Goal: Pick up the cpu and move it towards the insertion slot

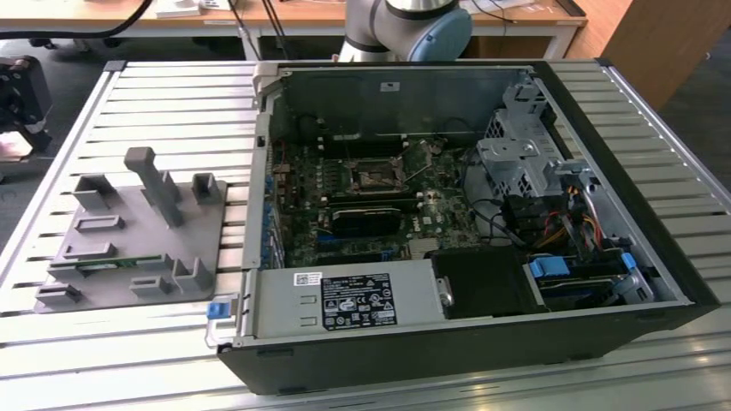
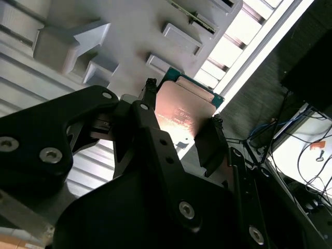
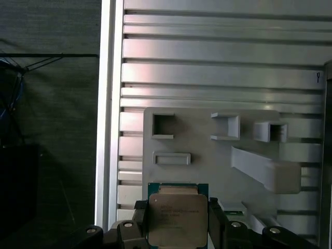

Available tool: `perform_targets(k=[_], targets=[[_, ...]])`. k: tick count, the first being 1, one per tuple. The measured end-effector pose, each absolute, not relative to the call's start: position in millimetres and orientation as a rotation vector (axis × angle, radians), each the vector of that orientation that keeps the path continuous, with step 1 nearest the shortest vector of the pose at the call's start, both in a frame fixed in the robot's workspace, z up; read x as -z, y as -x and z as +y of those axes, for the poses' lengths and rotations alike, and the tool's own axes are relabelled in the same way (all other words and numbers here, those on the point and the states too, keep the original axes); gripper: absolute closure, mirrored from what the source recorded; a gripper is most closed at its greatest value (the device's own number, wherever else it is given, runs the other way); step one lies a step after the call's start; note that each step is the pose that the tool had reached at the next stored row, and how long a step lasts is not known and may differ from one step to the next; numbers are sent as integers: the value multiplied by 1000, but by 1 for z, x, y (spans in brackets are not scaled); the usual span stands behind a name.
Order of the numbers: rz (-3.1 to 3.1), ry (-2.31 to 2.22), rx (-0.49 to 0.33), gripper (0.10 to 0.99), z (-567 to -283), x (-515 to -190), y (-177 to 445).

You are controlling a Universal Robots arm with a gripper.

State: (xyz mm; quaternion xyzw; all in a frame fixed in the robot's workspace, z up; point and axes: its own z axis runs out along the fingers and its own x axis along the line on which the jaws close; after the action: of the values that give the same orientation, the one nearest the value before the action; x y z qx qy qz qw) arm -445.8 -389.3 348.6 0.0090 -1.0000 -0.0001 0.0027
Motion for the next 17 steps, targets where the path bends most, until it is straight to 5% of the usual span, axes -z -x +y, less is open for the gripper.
perform_targets(k=[17], targets=[[-3136,-28,-13,541,-388,-384,446]])
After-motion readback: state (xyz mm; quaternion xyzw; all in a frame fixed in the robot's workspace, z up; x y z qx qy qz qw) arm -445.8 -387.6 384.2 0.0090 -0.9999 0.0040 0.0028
